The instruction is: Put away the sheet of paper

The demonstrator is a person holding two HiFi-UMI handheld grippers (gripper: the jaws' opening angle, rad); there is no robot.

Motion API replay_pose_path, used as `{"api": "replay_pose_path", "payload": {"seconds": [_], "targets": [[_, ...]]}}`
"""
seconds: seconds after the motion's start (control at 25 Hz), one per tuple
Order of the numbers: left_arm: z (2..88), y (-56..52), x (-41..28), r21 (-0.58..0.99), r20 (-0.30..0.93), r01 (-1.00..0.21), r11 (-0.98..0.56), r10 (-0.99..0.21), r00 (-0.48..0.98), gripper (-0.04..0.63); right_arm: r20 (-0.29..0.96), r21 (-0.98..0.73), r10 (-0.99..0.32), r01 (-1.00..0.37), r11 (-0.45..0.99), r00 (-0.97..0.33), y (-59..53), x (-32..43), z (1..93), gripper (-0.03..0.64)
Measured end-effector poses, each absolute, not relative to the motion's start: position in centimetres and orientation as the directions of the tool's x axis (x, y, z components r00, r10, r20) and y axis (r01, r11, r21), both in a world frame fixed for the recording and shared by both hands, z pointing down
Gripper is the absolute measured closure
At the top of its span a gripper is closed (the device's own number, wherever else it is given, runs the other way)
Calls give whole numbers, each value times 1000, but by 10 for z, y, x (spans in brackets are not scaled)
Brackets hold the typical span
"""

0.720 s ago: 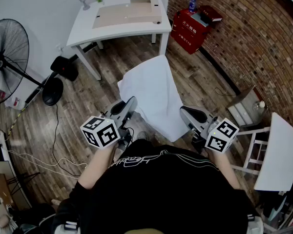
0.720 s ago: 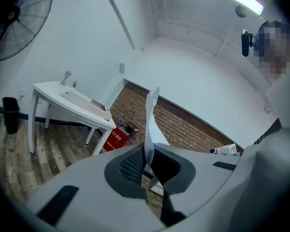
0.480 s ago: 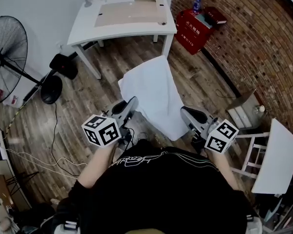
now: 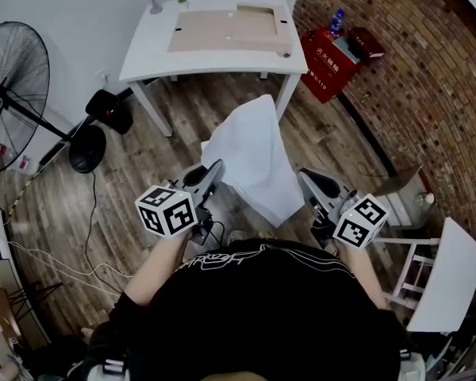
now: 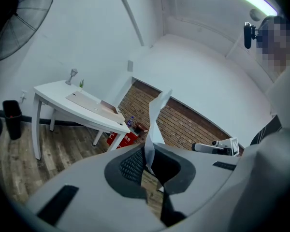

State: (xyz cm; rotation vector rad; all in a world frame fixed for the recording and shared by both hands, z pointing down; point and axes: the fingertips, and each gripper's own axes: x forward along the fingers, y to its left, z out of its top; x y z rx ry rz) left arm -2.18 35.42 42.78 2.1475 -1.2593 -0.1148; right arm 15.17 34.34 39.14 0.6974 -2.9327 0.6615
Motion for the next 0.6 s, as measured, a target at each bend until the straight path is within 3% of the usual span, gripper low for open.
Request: {"api": "replay_pose_path", "payload": {"seconds": [0.6], "targets": [[432, 278, -61, 572, 250, -760, -308, -818, 519, 555, 143, -420, -448, -464, 780, -882, 274, 134, 401, 615]]}}
